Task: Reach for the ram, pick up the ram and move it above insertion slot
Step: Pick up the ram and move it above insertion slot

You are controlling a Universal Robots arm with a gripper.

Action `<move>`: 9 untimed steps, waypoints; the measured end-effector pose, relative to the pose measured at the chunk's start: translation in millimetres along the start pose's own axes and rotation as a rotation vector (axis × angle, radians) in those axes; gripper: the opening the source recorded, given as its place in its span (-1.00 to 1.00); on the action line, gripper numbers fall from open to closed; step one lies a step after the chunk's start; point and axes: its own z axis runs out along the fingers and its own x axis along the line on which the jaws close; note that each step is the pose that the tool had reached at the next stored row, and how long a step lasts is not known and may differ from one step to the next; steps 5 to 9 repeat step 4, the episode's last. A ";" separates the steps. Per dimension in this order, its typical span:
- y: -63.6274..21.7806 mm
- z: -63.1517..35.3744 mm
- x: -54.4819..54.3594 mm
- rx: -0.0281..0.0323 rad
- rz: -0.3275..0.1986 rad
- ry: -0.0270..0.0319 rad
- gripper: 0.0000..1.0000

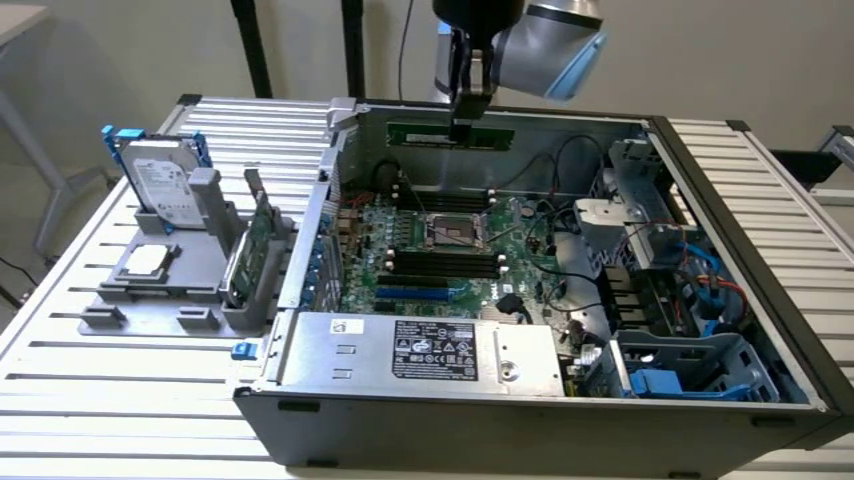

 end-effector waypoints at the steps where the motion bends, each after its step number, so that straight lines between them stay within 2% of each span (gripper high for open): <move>1: 0.0 0.0 0.0 0.0000 0.000 0.0000 -0.73; 9: -0.1 0.0 0.0 0.0000 0.000 0.0000 -0.73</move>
